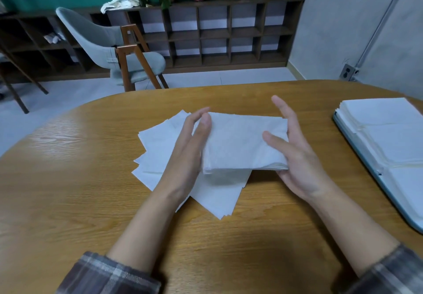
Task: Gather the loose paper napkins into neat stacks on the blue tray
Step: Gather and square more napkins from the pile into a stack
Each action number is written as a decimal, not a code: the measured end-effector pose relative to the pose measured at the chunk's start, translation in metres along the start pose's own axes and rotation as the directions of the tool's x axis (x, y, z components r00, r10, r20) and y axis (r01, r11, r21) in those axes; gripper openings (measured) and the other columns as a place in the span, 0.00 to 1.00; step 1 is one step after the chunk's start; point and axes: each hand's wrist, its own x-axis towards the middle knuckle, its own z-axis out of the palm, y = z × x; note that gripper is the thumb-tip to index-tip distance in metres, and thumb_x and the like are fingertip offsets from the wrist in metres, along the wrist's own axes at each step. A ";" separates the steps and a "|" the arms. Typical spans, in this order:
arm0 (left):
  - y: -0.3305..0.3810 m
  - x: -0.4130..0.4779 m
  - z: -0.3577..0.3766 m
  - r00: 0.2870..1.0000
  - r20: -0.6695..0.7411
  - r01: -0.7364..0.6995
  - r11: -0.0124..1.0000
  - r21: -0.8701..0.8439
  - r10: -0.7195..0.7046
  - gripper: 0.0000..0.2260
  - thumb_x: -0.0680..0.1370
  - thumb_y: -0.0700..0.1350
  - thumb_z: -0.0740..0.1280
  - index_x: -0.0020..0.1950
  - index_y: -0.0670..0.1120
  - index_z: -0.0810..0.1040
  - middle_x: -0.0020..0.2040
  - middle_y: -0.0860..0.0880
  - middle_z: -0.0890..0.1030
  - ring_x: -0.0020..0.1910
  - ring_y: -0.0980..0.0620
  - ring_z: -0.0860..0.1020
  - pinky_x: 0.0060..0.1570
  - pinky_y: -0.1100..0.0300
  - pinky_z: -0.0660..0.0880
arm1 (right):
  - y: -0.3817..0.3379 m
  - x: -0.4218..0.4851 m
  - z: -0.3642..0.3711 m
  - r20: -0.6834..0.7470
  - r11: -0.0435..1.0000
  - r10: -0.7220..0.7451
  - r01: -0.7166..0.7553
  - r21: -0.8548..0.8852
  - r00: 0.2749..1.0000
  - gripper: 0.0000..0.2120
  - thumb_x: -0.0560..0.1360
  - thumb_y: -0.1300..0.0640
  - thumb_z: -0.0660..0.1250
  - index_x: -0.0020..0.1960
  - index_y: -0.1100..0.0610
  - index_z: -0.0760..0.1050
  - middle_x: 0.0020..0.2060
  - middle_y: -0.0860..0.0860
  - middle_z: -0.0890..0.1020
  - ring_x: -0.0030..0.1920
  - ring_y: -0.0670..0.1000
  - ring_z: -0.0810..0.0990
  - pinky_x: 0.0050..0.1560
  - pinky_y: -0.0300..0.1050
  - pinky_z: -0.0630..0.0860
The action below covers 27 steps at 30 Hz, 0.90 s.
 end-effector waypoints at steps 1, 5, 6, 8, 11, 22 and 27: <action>-0.001 0.000 0.001 1.000 0.023 -0.017 1.000 0.023 0.016 0.25 0.73 0.75 0.64 0.68 0.71 0.73 0.69 0.61 0.78 0.69 0.56 0.78 0.72 0.44 0.73 | 0.003 0.000 0.001 -0.006 0.988 -0.034 0.032 -0.153 0.999 0.32 0.82 0.58 0.69 0.77 0.31 0.64 0.73 0.36 0.74 0.75 0.43 0.72 0.74 0.46 0.71; -0.007 -0.002 0.003 0.993 0.029 -0.119 0.959 0.256 0.116 0.24 0.83 0.56 0.68 0.75 0.71 0.63 0.74 0.64 0.71 0.70 0.64 0.73 0.69 0.60 0.72 | 0.006 0.001 -0.002 0.014 0.953 0.010 -0.005 -0.304 1.000 0.32 0.82 0.54 0.69 0.77 0.30 0.60 0.71 0.34 0.74 0.70 0.38 0.75 0.70 0.39 0.72; -0.010 -0.002 0.002 0.991 0.042 -0.136 0.951 0.278 0.130 0.25 0.85 0.52 0.67 0.76 0.70 0.62 0.75 0.63 0.70 0.71 0.63 0.72 0.69 0.60 0.72 | 0.004 -0.001 -0.004 0.058 0.960 0.026 -0.009 -0.278 0.998 0.34 0.81 0.54 0.70 0.78 0.31 0.60 0.69 0.35 0.75 0.68 0.39 0.77 0.67 0.38 0.74; -0.013 -0.001 0.000 0.988 0.070 -0.152 0.939 0.309 0.137 0.25 0.86 0.49 0.65 0.77 0.69 0.61 0.75 0.65 0.69 0.71 0.66 0.71 0.69 0.63 0.71 | 0.001 -0.003 -0.008 0.160 0.957 0.056 -0.008 -0.290 0.986 0.33 0.79 0.54 0.71 0.78 0.35 0.62 0.68 0.36 0.77 0.68 0.39 0.77 0.65 0.34 0.73; -0.010 -0.001 -0.002 0.983 0.118 -0.172 0.931 0.322 0.141 0.20 0.88 0.49 0.62 0.77 0.65 0.63 0.68 0.75 0.70 0.66 0.73 0.71 0.61 0.75 0.69 | 0.007 -0.001 -0.012 0.207 0.923 0.071 0.014 -0.386 0.976 0.24 0.79 0.55 0.72 0.74 0.41 0.74 0.69 0.34 0.77 0.72 0.38 0.73 0.71 0.37 0.68; -0.017 -0.006 -0.004 0.963 0.210 -0.247 0.865 0.436 0.169 0.14 0.85 0.49 0.67 0.70 0.60 0.77 0.68 0.63 0.78 0.64 0.56 0.76 0.58 0.60 0.71 | 0.026 0.000 -0.019 0.105 0.898 0.077 -0.023 -0.439 0.991 0.20 0.79 0.56 0.75 0.69 0.42 0.79 0.67 0.33 0.79 0.72 0.33 0.71 0.67 0.23 0.63; -0.018 -0.006 -0.006 0.939 0.271 -0.324 0.809 0.490 0.212 0.23 0.87 0.47 0.64 0.79 0.65 0.67 0.76 0.68 0.70 0.69 0.65 0.72 0.66 0.62 0.67 | 0.027 -0.002 -0.020 0.110 0.901 0.074 -0.019 -0.433 0.991 0.20 0.80 0.56 0.74 0.70 0.43 0.78 0.69 0.35 0.78 0.72 0.34 0.70 0.68 0.24 0.63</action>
